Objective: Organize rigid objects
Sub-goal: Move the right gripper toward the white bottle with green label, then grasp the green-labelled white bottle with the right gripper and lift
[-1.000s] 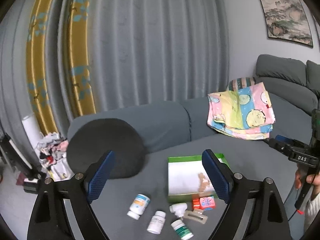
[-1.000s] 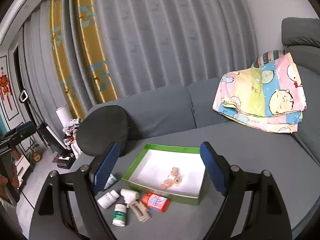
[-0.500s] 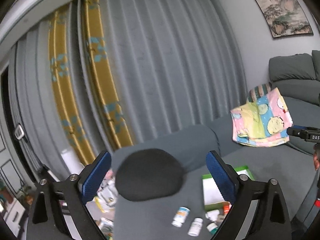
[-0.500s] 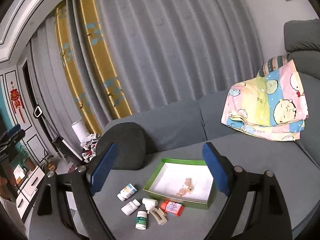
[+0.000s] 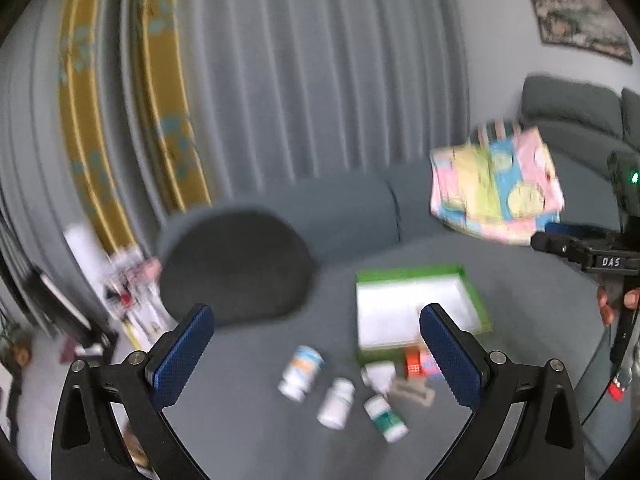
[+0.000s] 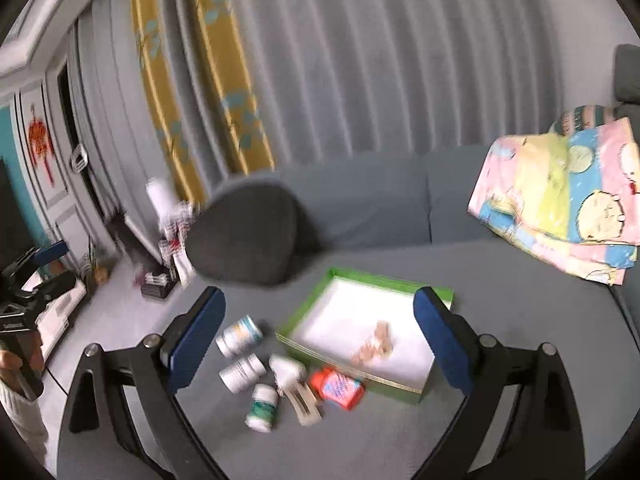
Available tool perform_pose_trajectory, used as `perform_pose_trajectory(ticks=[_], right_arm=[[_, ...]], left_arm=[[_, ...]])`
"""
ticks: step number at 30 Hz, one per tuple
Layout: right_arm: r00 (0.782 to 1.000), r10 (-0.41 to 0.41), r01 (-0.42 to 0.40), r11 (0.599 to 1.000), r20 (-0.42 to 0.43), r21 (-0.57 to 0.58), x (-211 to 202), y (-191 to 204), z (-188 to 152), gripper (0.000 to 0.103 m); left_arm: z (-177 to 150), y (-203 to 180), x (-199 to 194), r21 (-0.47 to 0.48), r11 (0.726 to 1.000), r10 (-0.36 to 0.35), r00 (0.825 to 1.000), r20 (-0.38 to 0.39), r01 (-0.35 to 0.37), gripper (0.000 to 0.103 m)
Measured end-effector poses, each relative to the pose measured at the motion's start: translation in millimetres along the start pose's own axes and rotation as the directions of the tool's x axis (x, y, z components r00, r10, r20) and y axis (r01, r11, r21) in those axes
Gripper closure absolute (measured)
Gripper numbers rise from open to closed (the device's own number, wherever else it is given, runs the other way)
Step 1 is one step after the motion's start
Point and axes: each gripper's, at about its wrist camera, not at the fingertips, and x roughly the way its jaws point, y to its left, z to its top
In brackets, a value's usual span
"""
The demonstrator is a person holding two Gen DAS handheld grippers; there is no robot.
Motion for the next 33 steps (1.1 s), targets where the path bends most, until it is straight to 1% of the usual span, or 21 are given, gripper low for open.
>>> perform_pose_trajectory(ticks=[3,6,9,11,14,17,23,25,33], right_arm=[[0.996,-0.006,0.004,1.0,-0.088,-0.027,36,-2,-27,0.008],[0.983,-0.004,-0.001,1.0,-0.184,-0.025,69,-6,-57,0.008],[0.963,0.023,-0.034,0.999,-0.268,-0.036,96,-4,-85,0.008],[0.945,0.056,-0.066,0.998,-0.324,-0.02,115,-2,-102,0.008],[0.925,0.095,-0.1,0.995,-0.369,0.007,135,4,-118,0.009],[0.905,0.127,-0.123,0.992,-0.405,0.035,155,10,-130,0.009],[0.878,0.165,-0.158,0.986,-0.448,0.053,178,25,-144,0.009],[0.871,0.179,-0.17,0.984,-0.458,0.061,183,29,-145,0.009],[0.843,0.221,-0.217,0.974,-0.491,0.065,197,48,-152,0.01]], left_arm=[[-35,-18,38,0.019,1.0,-0.002,0.999,-0.048,0.003,0.001],[-72,-34,74,-0.016,0.999,-0.051,0.994,-0.098,0.049,0.001],[-97,-44,104,-0.024,0.998,-0.063,0.984,-0.165,0.06,0.001],[-115,-54,124,-0.01,0.998,-0.056,0.974,-0.22,0.055,0.001],[-137,-64,142,-0.01,0.999,-0.043,0.965,-0.26,0.041,0.001],[-150,-66,155,-0.032,0.999,-0.045,0.957,-0.288,0.037,0.001],[-161,-67,165,-0.063,0.997,-0.07,0.945,-0.319,0.053,0.001],[-163,-65,172,-0.079,0.995,-0.088,0.939,-0.331,0.066,0.001],[-172,-62,176,-0.123,0.989,-0.121,0.934,-0.336,0.084,0.001]])
